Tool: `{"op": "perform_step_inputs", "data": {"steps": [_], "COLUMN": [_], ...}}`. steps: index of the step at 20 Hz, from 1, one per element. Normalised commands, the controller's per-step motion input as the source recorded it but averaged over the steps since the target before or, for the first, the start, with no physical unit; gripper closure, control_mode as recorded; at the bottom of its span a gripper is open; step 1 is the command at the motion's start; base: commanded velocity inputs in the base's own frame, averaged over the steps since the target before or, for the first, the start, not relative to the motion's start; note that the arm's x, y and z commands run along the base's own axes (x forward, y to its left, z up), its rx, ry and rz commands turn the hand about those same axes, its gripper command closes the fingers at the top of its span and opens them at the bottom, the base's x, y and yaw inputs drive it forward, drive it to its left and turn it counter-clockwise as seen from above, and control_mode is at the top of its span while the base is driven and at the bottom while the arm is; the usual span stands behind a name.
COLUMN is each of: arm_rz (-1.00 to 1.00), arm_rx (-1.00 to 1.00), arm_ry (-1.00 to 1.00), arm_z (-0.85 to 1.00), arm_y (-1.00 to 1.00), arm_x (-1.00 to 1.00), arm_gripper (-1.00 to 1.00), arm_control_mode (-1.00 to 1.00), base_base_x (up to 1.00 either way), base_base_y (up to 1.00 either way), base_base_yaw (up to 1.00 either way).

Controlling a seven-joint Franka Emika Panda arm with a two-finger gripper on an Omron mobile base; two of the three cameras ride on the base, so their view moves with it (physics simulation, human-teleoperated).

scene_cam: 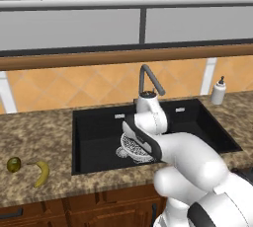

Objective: Put the colander in the sink, put the banana, kiwi, orange in the colander, and turn on the sink faucet and pour water over the colander.

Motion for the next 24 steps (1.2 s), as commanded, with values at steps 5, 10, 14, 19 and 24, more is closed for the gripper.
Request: {"op": "perform_step_inputs", "data": {"steps": [5,10,14,19,24], "arm_rz": [0.26,0.33,0.35,0.37,0.34], "arm_rx": [-0.01,0.00,0.00,0.00,0.00], "arm_ry": [0.00,0.01,0.00,0.02,0.01], "arm_z": [0.26,0.07,0.00,0.00,0.00], "arm_y": [0.69,0.63,0.57,0.50,0.45], "arm_x": [-0.03,-0.15,-0.16,-0.12,-0.11], "arm_gripper": [-1.00,-1.00,-1.00,-1.00,-1.00], "arm_control_mode": [-1.00,-1.00,-1.00,-1.00,-1.00], "base_base_x": [0.00,0.00,0.00,0.00,0.00], "base_base_y": [0.00,0.00,0.00,0.00,0.00], "base_base_yaw": [0.00,0.00,0.00,0.00,0.00]}}
